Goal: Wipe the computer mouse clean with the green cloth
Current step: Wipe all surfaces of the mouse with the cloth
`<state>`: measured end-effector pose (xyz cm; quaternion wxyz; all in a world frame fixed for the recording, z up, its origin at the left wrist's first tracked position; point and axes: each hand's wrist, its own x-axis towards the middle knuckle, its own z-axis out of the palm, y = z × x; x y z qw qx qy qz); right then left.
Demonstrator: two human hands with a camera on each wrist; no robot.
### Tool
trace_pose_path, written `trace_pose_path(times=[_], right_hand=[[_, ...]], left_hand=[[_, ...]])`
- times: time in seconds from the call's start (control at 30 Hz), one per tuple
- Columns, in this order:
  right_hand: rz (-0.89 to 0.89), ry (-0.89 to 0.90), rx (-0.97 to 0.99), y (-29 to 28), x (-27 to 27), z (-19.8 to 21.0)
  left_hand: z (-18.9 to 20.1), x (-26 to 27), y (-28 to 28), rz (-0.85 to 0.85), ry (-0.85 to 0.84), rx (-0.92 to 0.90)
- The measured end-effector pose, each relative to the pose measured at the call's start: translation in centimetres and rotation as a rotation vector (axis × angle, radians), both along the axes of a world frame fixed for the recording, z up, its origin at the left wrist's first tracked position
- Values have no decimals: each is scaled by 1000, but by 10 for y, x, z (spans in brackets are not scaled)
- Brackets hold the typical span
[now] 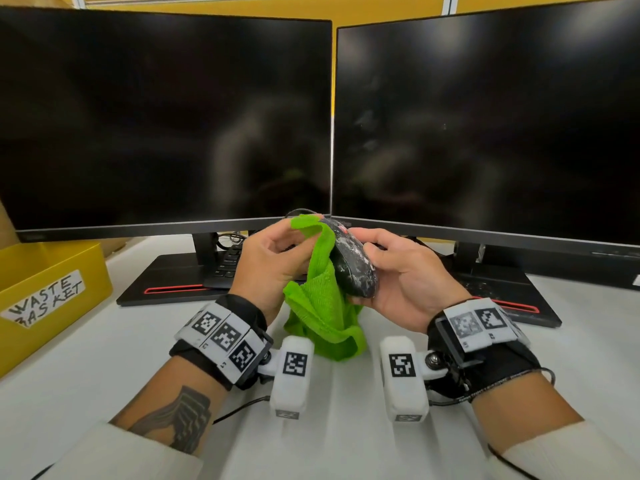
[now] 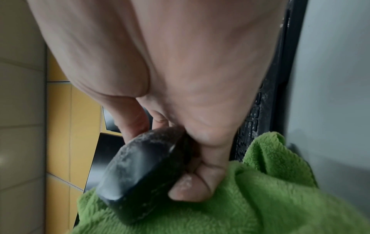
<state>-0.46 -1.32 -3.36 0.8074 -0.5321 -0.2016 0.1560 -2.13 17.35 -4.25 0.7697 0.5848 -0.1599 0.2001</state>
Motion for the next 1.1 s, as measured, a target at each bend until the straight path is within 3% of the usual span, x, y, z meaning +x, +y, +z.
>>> trace_pose_path(times=[0.17,0.4,0.63,0.77,0.9,1.1], right_hand=[[-17,3,-11,2,0,-1],[-26,4,5,3,-2,2],[-30,-12,-21,7,-3,0],[-67,0,41,8,-2,6],[-106,17,71,9,-1,6],[-70,14,43,13,-3,3]], left_hand=[[-1,4,3,53,23,-37],[-8,10,6,10,-89,128],[-2,7,5,100,-27,28],[-7,10,2,20,-68,190],[-9,6,-2,-74,-55,222],[-5,5,-1,63,-78,134]])
